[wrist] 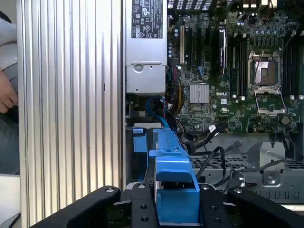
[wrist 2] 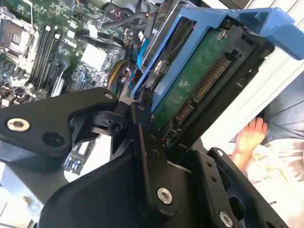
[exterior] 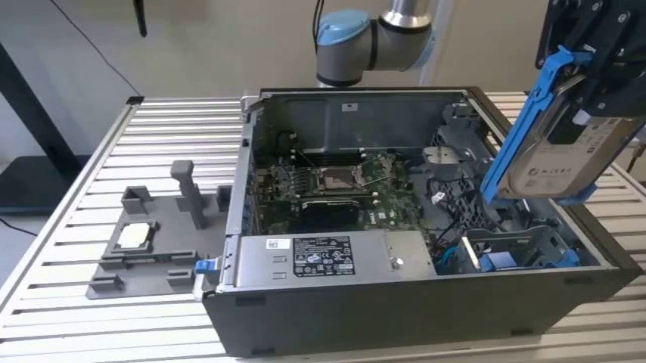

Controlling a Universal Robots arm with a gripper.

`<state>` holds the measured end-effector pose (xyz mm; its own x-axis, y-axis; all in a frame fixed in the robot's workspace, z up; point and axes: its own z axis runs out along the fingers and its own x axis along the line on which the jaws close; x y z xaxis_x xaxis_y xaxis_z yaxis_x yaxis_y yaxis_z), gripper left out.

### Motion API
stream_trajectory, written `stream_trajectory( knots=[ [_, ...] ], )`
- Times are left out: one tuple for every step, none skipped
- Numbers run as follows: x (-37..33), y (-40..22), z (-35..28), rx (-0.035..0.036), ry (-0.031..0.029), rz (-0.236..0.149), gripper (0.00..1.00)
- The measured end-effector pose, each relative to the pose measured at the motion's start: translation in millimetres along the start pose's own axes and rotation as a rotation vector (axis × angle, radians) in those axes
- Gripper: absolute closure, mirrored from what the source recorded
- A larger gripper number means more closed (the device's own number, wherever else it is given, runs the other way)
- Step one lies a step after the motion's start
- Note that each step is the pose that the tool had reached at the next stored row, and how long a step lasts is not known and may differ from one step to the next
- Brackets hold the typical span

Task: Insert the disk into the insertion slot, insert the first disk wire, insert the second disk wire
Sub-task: 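Insert the disk into the insertion slot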

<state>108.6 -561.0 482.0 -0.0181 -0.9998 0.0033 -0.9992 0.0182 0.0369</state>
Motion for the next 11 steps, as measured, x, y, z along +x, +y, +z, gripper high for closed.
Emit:
stream_trajectory(
  knots=[
    [0.0, 0.0, 0.8, 0.0000, 0.0001, 0.000, 0.67],
    [0.1, -0.1, 1.7, 0.0000, 0.0000, 0.000, 0.67],
    [0.3, -0.1, 2.6, 0.0000, 0.0000, 0.000, 0.67],
    [0.4, -0.1, 3.4, 0.0000, -0.0001, 0.000, 0.67],
    [0.7, -0.2, 4.3, 0.0000, -0.0001, 0.000, 0.67],
    [0.9, -0.2, 5.1, 0.0000, -0.0001, 0.000, 0.67],
    [1.3, -0.3, 5.9, 0.0000, -0.0001, 0.000, 0.67],
    [1.8, -0.4, 6.8, 0.0000, 0.0000, 0.000, 0.67],
    [2.2, -0.4, 7.6, 0.0000, 0.0000, 0.000, 0.67],
    [2.6, -0.5, 8.5, 0.0000, -0.0001, 0.000, 0.67],
    [3.1, -0.6, 9.3, 0.0000, 0.0000, 0.000, 0.67]
  ],
)
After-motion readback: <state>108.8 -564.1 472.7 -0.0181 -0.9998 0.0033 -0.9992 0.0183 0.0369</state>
